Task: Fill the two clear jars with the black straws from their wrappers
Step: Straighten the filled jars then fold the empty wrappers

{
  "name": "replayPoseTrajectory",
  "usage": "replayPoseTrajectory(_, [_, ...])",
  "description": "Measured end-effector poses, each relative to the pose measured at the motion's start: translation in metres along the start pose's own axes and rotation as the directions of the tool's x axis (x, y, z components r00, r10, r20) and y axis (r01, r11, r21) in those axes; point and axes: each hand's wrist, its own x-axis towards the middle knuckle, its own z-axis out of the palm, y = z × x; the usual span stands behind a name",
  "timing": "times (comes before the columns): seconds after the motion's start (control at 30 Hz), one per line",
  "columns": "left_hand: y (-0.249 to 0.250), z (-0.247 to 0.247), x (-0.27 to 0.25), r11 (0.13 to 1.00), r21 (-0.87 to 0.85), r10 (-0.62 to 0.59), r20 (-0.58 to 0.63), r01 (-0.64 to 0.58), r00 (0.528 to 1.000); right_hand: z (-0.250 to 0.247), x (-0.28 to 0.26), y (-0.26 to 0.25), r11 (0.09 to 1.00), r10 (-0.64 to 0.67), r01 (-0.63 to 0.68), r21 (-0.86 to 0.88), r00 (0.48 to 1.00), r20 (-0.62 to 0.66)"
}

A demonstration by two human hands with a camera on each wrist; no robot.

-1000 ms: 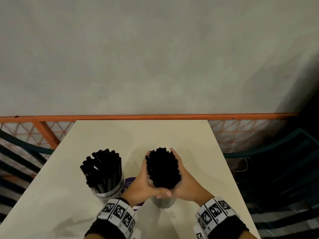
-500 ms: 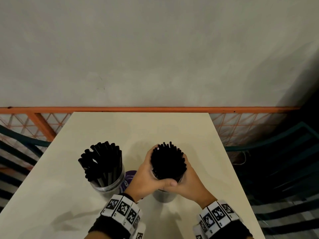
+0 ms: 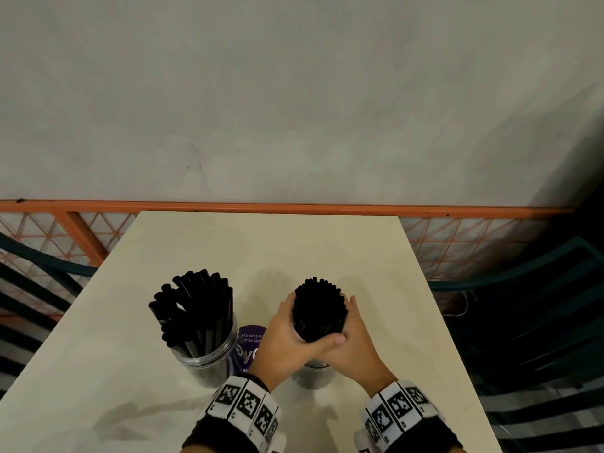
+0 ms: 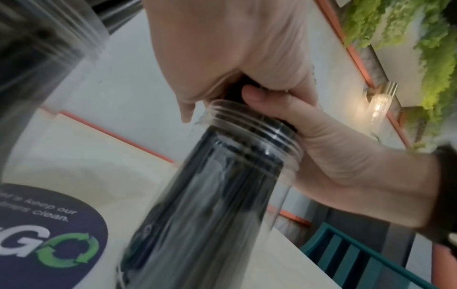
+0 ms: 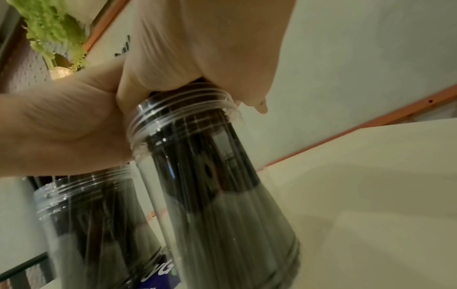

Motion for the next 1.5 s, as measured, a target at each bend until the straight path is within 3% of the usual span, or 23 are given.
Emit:
replayPoseTrajectory(0.27, [-0.006, 0.001, 0.002, 0.998, -0.033, -0.049, 0.012, 0.049, 0.999, -0.001, -0.002, 0.004, 1.0, -0.001, 0.002, 0.027, 0.999, -0.042])
replayPoseTrajectory(0.4, [-0.012, -0.017, -0.005, 0.998, -0.043, -0.044, 0.071, 0.047, 0.996, -0.013, -0.018, 0.022, 0.994, 0.097, -0.095, 0.046, 0.995, -0.034])
replayPoseTrajectory(0.5, [-0.016, -0.037, -0.022, 0.989, 0.071, -0.134, 0.087, 0.128, 0.987, -0.017, -0.044, 0.034, 0.979, 0.189, -0.18, 0.098, 0.979, -0.083])
replayPoseTrajectory(0.7, [-0.018, -0.077, -0.078, 0.982, 0.094, -0.175, 0.133, 0.163, 0.976, 0.024, -0.101, 0.046, 0.926, 0.363, -0.343, 0.158, 0.924, -0.122])
replayPoseTrajectory(0.77, [-0.018, -0.097, -0.09, 0.96, 0.119, -0.267, 0.138, 0.252, 0.954, 0.042, -0.106, 0.034, 0.941, 0.324, -0.318, 0.118, 0.946, -0.031])
replayPoseTrajectory(0.9, [-0.026, -0.146, -0.098, 0.817, 0.327, -0.543, 0.161, 0.474, 0.825, 0.073, -0.088, -0.009, 0.984, 0.136, -0.147, 0.1, 0.985, 0.109])
replayPoseTrajectory(0.93, [-0.029, -0.158, -0.097, 0.797, 0.354, -0.561, 0.129, 0.49, 0.818, 0.081, -0.08, -0.02, 0.988, 0.104, -0.115, 0.104, 0.989, 0.103])
replayPoseTrajectory(1.03, [-0.026, -0.183, -0.087, 0.836, 0.307, -0.485, 0.022, 0.456, 0.874, 0.099, -0.053, -0.046, 0.992, 0.072, -0.078, 0.098, 0.995, 0.062])
replayPoseTrajectory(1.17, [-0.016, -0.193, -0.058, 0.932, 0.253, -0.267, 0.0, 0.258, 0.964, 0.109, -0.019, -0.066, 0.997, 0.04, -0.047, 0.063, 0.994, 0.104])
replayPoseTrajectory(1.37, [-0.007, -0.183, -0.027, 0.991, 0.09, -0.112, 0.196, 0.096, 0.974, 0.135, 0.025, -0.067, 0.999, 0.005, -0.01, 0.048, 0.994, 0.105])
replayPoseTrajectory(1.5, [-0.009, -0.173, -0.029, 0.999, 0.043, -0.012, 0.014, 0.011, 1.0, 0.137, 0.035, -0.073, 0.991, 0.012, -0.024, 0.131, 0.995, 0.097])
